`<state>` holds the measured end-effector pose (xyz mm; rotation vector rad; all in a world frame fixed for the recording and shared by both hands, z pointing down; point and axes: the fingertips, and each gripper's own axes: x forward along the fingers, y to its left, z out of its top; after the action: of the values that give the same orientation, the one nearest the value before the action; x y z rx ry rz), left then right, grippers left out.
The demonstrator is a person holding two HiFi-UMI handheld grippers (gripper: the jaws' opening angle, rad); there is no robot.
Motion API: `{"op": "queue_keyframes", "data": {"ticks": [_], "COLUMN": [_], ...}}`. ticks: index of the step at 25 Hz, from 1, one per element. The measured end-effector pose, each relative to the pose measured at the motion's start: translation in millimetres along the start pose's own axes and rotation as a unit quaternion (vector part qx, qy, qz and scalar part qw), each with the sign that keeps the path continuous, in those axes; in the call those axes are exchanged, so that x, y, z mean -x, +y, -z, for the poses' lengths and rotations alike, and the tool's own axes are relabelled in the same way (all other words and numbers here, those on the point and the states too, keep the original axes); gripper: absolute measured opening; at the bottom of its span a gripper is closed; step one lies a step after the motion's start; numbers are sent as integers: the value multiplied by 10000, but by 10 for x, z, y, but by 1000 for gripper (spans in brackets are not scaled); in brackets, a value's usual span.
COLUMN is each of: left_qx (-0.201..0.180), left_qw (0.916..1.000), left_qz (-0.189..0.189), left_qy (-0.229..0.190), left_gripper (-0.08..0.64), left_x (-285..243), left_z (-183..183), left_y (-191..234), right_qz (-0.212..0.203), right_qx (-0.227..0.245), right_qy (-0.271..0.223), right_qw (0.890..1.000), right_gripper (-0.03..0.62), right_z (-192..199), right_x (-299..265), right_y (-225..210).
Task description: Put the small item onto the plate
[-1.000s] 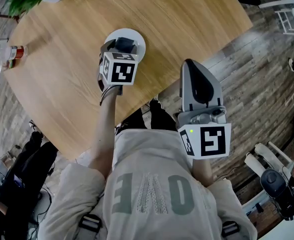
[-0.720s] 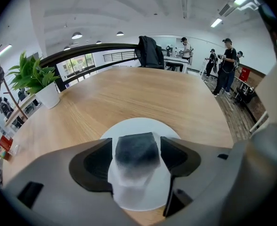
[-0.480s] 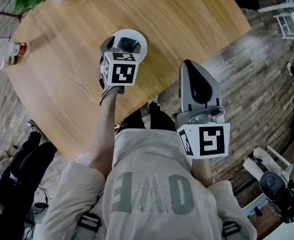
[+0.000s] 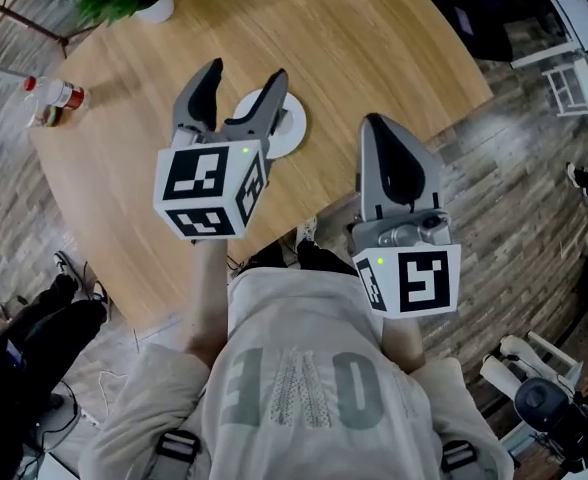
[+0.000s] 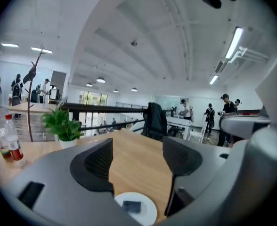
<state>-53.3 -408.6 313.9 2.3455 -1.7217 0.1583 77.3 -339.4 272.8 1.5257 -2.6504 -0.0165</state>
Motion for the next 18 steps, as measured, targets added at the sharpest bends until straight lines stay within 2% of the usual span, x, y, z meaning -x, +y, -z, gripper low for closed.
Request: {"op": "queue_keyframes", "data": {"ticks": [3, 5, 7, 10, 14, 18], "left_qx": [17, 10, -115, -340, -399, -479], "left_qw": [9947, 9855, 9766, 9700, 9690, 9663], "left_qz": [10, -239, -531, -819, -1066, -1049], "left_qy": [-1031, -1678, -2081, -2262, -2194, -2300], "left_gripper": [310, 180, 29, 15, 9, 9], "left_x": [321, 573, 763, 874, 948, 1017], "left_z": [-538, -797, -954, -1043, -1024, -1072], "left_y": [-49, -46, -37, -3, 85, 75], "right_qz": [-92, -136, -187, -266, -349, -377], "right_qx": [93, 105, 99, 100, 103, 177], "right_qy": [-375, -597, -774, -932, -887, -784], "right_qw": [9992, 9981, 9968, 9952, 9954, 9961], "right_gripper": [17, 17, 17, 17, 17, 17], "right_z": [-246, -403, -531, -633, -603, -544], "right_x": [-75, -98, -123, -159, -156, -172], "right_y": [36, 72, 110, 170, 244, 264]}}
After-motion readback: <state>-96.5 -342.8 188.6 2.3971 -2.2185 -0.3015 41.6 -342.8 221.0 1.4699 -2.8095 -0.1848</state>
